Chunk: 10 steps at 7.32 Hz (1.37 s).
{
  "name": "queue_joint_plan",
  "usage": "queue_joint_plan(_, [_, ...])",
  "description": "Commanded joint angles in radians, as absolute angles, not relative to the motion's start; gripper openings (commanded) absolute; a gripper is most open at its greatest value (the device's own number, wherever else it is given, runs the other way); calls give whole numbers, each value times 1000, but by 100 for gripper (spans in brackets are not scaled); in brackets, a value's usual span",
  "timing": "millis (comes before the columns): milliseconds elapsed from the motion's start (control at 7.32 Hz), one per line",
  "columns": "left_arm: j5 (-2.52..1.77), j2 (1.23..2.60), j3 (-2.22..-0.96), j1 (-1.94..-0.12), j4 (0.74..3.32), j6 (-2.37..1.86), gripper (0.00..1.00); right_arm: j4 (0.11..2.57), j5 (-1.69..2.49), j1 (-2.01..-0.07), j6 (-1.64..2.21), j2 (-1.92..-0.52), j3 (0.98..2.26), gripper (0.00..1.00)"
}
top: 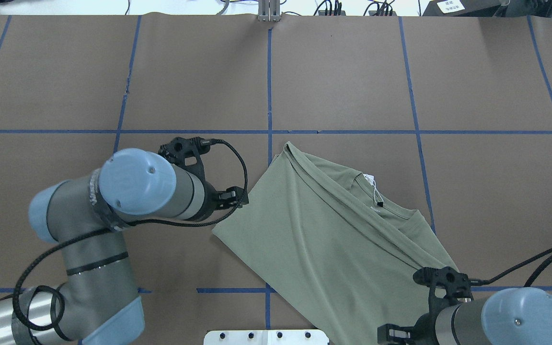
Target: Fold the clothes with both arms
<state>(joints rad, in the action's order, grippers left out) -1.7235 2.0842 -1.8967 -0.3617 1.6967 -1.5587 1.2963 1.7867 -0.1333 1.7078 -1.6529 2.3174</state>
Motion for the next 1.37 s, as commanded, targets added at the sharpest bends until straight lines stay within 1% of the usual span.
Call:
queue_joint_plan(0, [-1675, 2092, -1823, -305, 1701, -1631, 98, 1296, 1790, -230, 1704, -1592, 2312, 100])
queue_joint_plan(273, [-1626, 2094, -1778, -307, 1725, -1632, 93, 1295, 1796, -247, 1704, -1583, 2310, 100])
queue_joint_plan(410, [-1626, 2095, -1773, -307, 1732, -1632, 87, 1295, 1796, -250, 1704, -1562, 2306, 100])
queue_joint_plan(683, [-1600, 2095, -1767, -308, 1733, -1632, 81, 1295, 1798, -259, 1704, -1562, 2304, 100])
queue_joint_plan(957, [-1600, 2097, -1767, -308, 1733, -1626, 5, 1295, 1798, -267, 1704, -1560, 2303, 100])
queue_joint_plan(1093, [-1601, 2097, -1767, -307, 1735, -1623, 0, 1295, 1799, -271, 1704, -1559, 2303, 100])
queue_joint_plan(1230, [-1603, 2097, -1769, -307, 1738, -1621, 0, 1295, 1799, -278, 1704, -1559, 2304, 100])
